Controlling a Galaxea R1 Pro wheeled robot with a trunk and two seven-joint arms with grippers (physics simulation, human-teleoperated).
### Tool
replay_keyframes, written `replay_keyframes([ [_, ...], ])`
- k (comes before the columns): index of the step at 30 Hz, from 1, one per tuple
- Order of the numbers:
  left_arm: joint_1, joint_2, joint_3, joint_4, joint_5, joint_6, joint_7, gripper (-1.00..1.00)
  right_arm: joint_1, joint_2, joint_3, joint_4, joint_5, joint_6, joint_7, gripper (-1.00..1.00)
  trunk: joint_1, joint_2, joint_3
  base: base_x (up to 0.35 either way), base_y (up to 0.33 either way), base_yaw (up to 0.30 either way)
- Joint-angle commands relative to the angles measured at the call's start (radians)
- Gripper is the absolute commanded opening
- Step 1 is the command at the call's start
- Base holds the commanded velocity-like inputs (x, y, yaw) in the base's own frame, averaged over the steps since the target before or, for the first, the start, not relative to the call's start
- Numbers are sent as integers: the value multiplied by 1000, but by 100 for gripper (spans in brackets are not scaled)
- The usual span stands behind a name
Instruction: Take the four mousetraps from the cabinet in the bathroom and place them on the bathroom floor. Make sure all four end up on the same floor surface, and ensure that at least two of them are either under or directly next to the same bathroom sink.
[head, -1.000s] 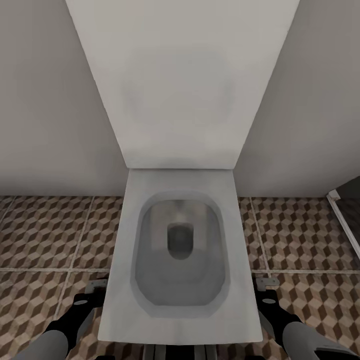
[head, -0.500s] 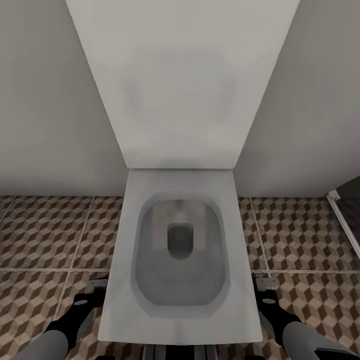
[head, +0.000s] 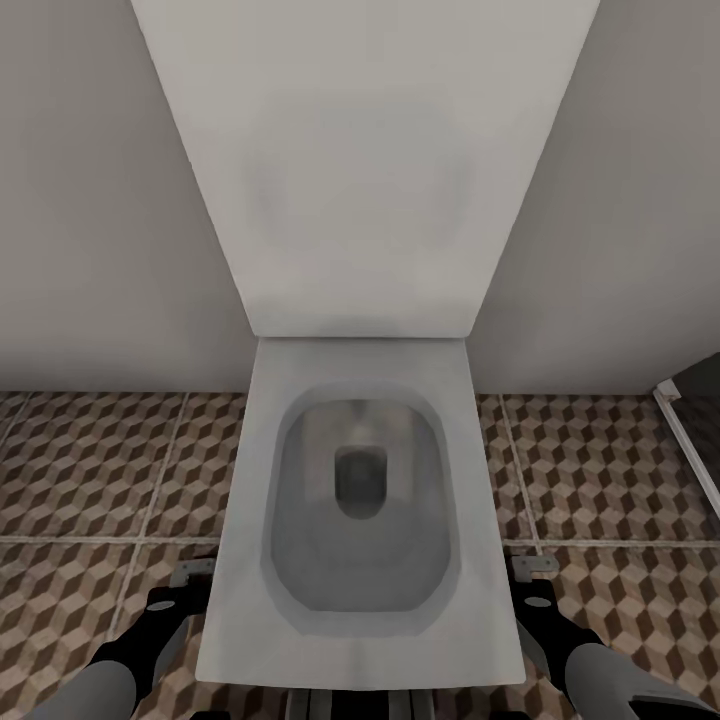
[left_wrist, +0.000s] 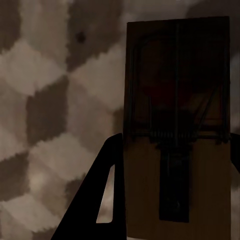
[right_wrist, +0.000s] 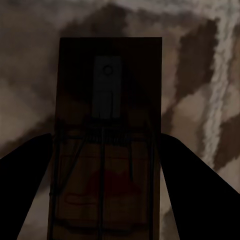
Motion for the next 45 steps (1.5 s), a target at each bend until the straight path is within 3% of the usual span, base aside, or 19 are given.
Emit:
replay_keyframes([
  [1,0,-1,-1,0,-8,4,5,-100,0,0,-1,18,-5,-3,2,-100,0,0,0,0,0,0],
  [6,0,-1,-1,1,-9,3,5,-100,0,2,-1,18,-6,1,2,-100,0,0,0,0,0,0],
  [7,0,-1,-1,2,-9,3,5,-100,0,2,-1,18,-6,2,2,100,0,0,0,0,0,0],
  [45,0,-1,-2,6,-7,3,5,-100,0,0,-1,18,-6,0,2,100,0,0,0,0,0,0],
])
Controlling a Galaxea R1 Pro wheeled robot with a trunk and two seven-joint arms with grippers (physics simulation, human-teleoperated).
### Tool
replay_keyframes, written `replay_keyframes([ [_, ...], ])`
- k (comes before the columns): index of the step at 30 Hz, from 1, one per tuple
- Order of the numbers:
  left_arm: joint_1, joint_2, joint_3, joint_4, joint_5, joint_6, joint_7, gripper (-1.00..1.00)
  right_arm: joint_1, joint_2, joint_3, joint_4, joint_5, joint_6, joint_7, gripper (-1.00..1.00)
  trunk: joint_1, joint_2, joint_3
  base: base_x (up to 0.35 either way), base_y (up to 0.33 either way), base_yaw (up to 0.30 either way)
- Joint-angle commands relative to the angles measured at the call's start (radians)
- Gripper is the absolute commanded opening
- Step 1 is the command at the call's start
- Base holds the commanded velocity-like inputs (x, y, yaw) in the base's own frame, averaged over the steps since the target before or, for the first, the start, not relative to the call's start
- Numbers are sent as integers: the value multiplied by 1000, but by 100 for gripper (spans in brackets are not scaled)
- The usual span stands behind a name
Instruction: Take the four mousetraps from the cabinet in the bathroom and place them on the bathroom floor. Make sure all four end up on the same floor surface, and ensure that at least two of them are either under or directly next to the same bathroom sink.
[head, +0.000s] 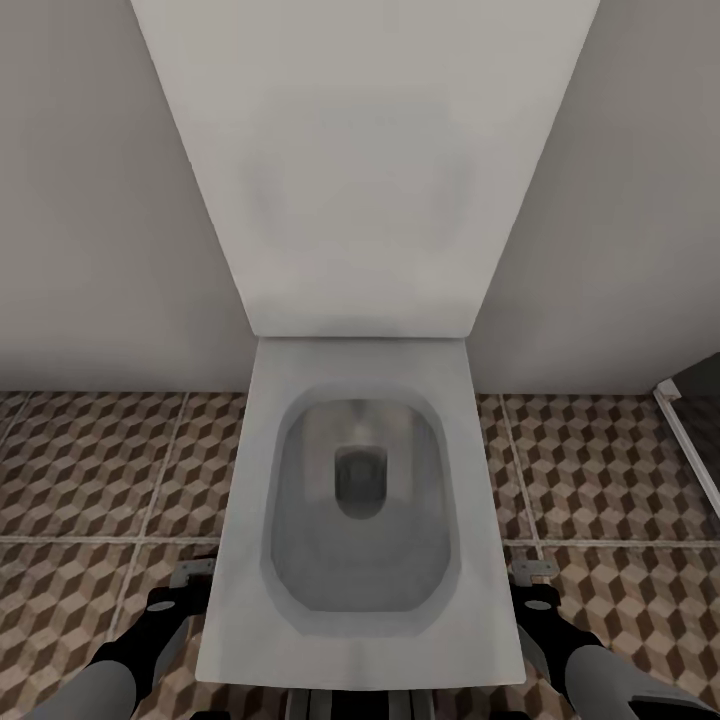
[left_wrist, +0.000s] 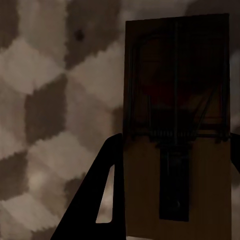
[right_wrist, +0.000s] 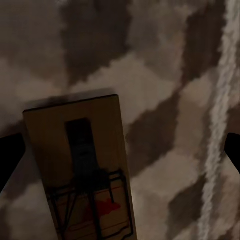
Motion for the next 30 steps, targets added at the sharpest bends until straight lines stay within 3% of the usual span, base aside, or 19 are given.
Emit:
replay_keyframes([
  [1,1,-1,-2,2,-5,5,6,-100,-1,0,-6,1,10,-3,-2,100,0,0,-1,0,0,0],
  [16,1,-1,-4,5,-3,5,6,-100,-1,0,-6,1,10,-3,-2,100,0,0,-1,0,0,0],
  [17,1,-1,-4,6,-3,5,6,100,-1,0,-6,1,10,-3,-2,100,0,0,-1,0,0,0],
  [30,1,-1,-5,7,-2,6,6,100,-1,0,-6,1,10,-4,-2,100,0,0,-1,0,0,0],
])
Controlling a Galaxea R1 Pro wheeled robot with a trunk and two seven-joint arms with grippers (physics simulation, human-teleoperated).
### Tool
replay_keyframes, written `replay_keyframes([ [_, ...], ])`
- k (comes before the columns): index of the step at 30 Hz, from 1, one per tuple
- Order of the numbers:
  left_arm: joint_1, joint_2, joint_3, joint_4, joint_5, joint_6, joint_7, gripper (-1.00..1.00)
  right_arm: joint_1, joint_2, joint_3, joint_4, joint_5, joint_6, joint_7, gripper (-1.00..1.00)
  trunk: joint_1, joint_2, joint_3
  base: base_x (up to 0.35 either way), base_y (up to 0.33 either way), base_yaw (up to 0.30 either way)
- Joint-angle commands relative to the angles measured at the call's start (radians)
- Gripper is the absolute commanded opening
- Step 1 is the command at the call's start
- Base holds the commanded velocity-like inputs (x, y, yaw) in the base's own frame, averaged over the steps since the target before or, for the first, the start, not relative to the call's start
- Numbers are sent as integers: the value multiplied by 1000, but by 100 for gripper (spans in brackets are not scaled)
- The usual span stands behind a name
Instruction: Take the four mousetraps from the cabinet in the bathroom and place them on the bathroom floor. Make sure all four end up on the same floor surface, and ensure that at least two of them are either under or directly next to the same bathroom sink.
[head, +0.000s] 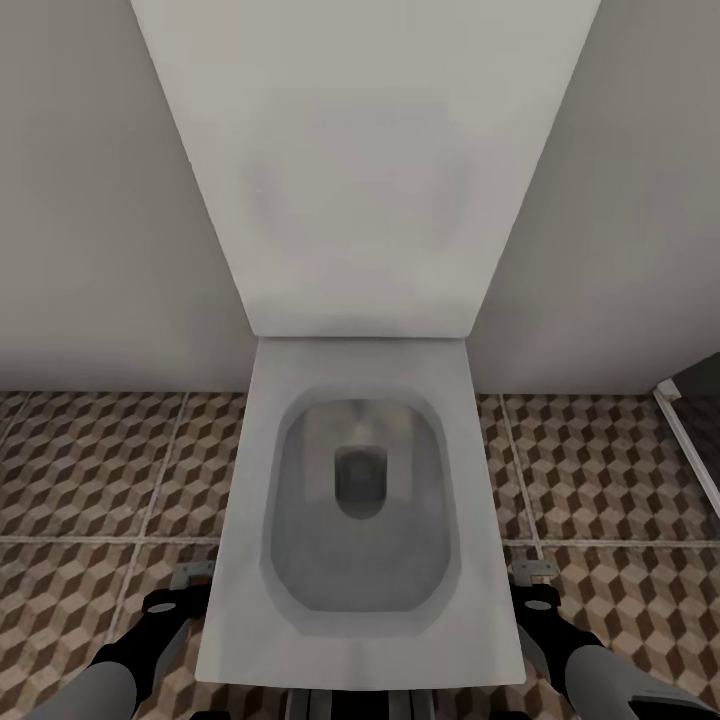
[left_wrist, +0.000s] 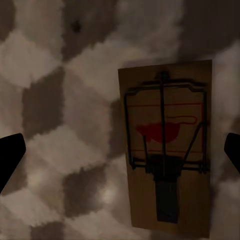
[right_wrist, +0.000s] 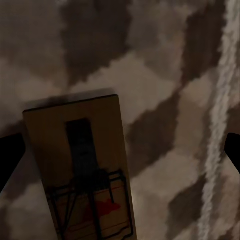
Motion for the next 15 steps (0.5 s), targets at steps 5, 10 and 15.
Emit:
replay_keyframes([
  [5,0,-1,6,-1,-10,5,0,100,-1,0,-6,1,10,-3,-2,100,0,0,0,0,0,0],
  [10,0,-1,6,-2,-10,4,0,100,-1,0,-6,1,10,-4,-2,100,0,0,0,0,0,0],
  [15,0,-1,8,-4,-12,4,0,100,-1,0,-6,1,10,-4,-2,100,0,0,0,0,0,0],
])
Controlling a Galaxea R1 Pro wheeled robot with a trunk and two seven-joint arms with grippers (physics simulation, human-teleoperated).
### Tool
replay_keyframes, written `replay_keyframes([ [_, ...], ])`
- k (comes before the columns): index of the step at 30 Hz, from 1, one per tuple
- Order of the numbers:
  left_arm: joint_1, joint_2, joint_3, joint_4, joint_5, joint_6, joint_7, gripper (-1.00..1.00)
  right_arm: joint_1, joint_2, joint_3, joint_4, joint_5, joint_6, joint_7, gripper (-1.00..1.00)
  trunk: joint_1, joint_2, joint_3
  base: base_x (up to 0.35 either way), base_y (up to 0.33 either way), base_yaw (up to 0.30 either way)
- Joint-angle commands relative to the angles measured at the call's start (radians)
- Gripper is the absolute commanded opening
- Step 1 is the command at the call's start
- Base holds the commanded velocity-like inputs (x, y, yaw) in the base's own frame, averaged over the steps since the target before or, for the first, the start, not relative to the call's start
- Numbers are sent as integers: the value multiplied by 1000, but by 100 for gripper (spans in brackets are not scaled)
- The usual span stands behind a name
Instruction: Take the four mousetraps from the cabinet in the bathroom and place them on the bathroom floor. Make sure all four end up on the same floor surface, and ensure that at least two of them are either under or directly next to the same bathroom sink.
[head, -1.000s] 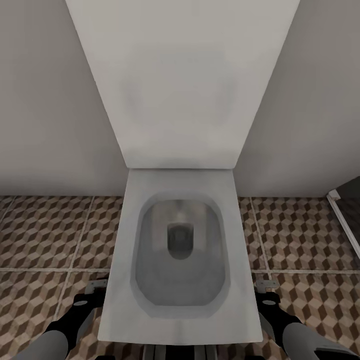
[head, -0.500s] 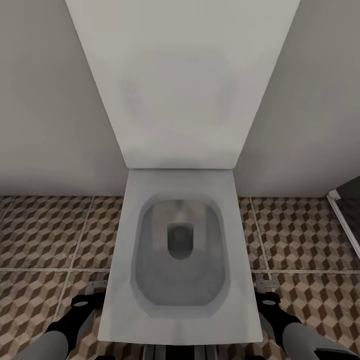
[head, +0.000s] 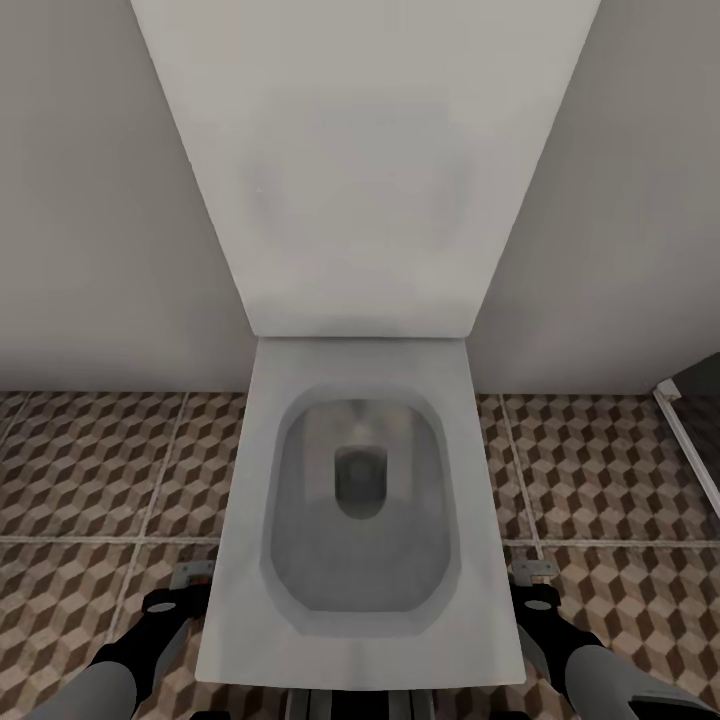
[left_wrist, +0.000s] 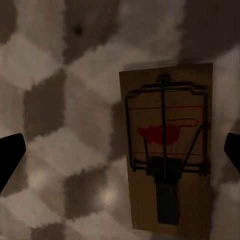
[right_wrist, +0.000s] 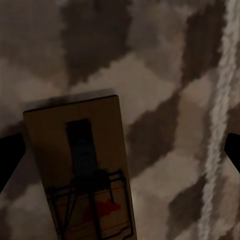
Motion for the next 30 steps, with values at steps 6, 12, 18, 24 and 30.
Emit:
replay_keyframes([
  [6,0,-1,6,-2,-11,4,0,100,-1,0,-6,1,10,-3,-2,100,0,0,0,0,0,0],
  [12,0,-1,7,-3,-11,4,0,100,-1,0,-6,1,10,-3,-2,100,0,0,0,0,0,0],
  [18,0,-1,7,-3,-12,4,0,100,-1,0,-6,1,10,-3,-2,100,0,0,0,0,0,0],
  [24,0,-1,7,-3,-12,4,0,100,-1,0,-6,1,10,-3,-2,100,0,0,0,-109,0,0],
  [30,0,-1,7,-3,-12,5,0,100,-1,0,-6,1,10,-3,-2,100,0,0,0,-269,0,0],
])
